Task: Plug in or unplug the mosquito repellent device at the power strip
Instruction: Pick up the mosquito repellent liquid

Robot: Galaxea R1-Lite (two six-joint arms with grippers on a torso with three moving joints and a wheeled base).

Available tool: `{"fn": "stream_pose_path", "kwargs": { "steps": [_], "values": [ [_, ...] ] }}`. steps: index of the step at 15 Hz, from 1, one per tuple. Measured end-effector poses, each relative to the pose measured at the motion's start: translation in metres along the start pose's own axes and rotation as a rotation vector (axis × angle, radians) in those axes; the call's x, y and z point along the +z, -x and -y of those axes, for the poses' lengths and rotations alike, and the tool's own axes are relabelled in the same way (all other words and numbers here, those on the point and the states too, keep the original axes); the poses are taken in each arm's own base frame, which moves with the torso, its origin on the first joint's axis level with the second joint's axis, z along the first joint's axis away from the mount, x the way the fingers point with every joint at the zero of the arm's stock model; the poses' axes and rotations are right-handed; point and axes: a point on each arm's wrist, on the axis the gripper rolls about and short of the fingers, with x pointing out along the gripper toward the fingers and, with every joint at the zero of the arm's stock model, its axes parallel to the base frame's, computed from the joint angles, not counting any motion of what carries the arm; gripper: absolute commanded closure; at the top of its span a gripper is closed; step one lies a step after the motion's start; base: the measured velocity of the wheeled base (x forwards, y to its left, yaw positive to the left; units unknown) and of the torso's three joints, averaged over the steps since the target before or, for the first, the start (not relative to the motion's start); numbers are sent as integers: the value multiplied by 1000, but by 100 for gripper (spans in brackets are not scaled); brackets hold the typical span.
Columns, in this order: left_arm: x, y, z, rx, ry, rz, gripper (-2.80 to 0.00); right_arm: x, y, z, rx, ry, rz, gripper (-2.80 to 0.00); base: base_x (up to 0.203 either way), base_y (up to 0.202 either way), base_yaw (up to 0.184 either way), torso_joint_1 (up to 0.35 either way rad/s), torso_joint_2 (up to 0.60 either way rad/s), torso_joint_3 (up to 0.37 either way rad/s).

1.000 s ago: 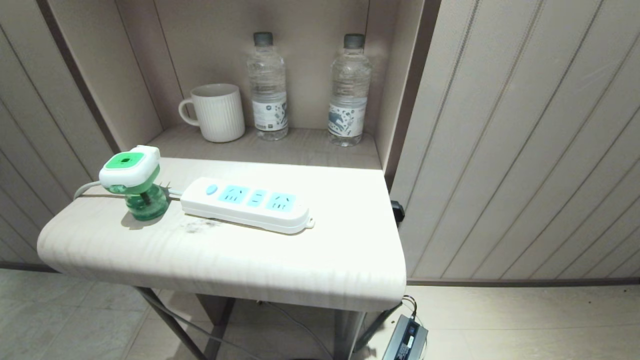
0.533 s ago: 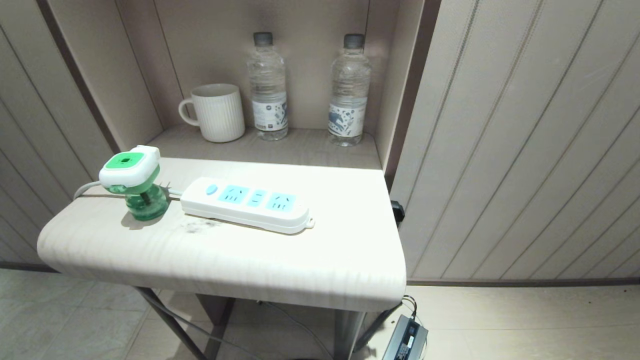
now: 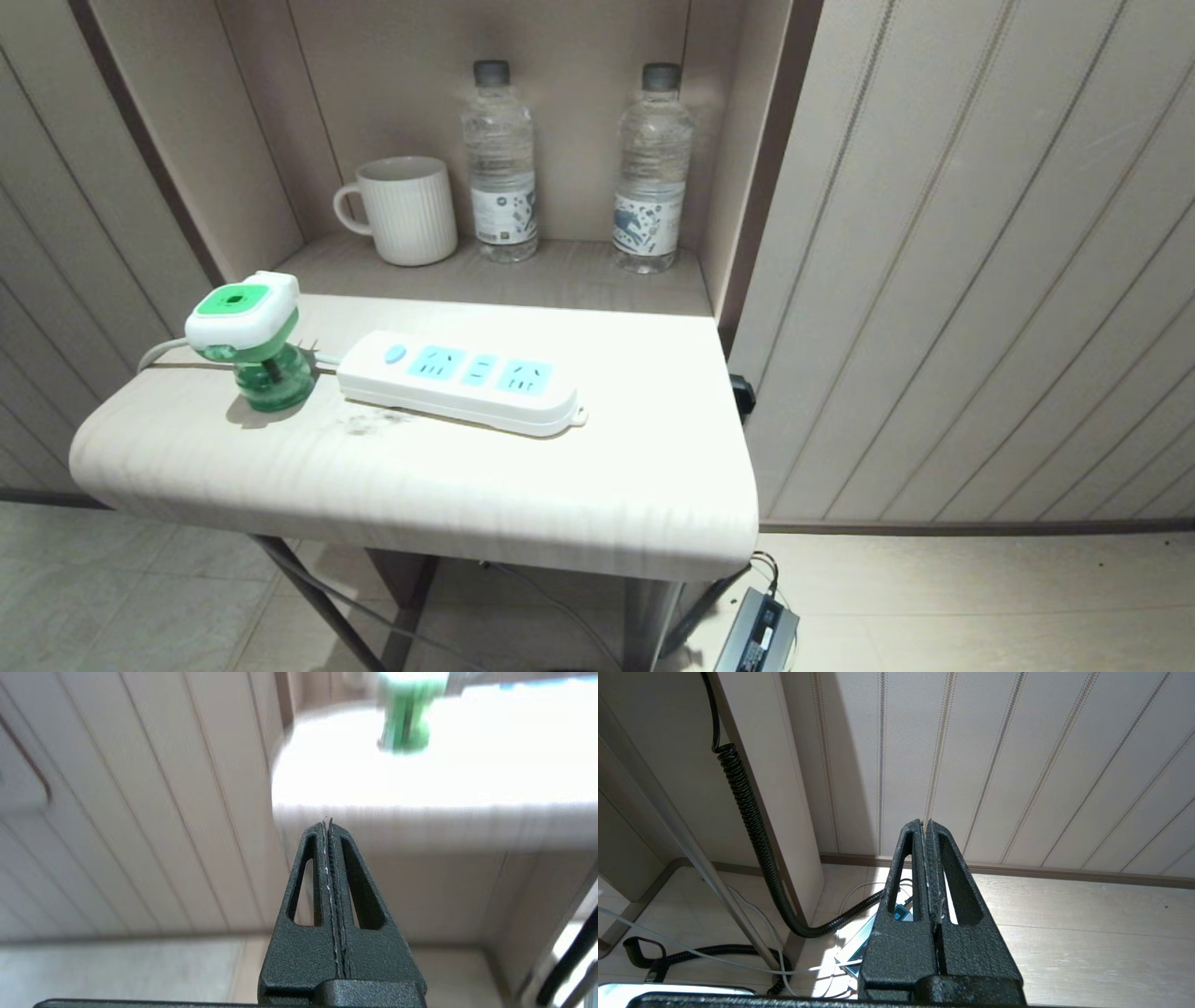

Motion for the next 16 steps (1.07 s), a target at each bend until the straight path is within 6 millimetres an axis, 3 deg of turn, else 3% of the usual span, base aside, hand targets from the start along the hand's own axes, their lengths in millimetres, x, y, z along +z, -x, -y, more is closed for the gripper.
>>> {"fn": "stream_pose_path", "kwargs": {
  "steps": [3, 4, 5, 12, 16],
  "values": [
    [38, -13, -7, -41, 17, 22, 0, 0, 0, 0, 0, 0, 0, 0, 0, 0, 0, 0, 0, 0],
    [46, -19, -9, -67, 28, 19, -255, 0, 0, 0, 0, 0, 0, 0, 0, 0, 0, 0, 0, 0],
    [51, -25, -10, -94, 40, 7, -280, 0, 0, 0, 0, 0, 0, 0, 0, 0, 0, 0, 0, 0],
    [46, -40, -8, -396, 152, -175, -280, 0, 0, 0, -1, 0, 0, 0, 0, 0, 0, 0, 0, 0],
    [52, -51, -5, -474, 199, -230, -280, 0, 0, 0, 0, 0, 0, 0, 0, 0, 0, 0, 0, 0]
  ]
}}
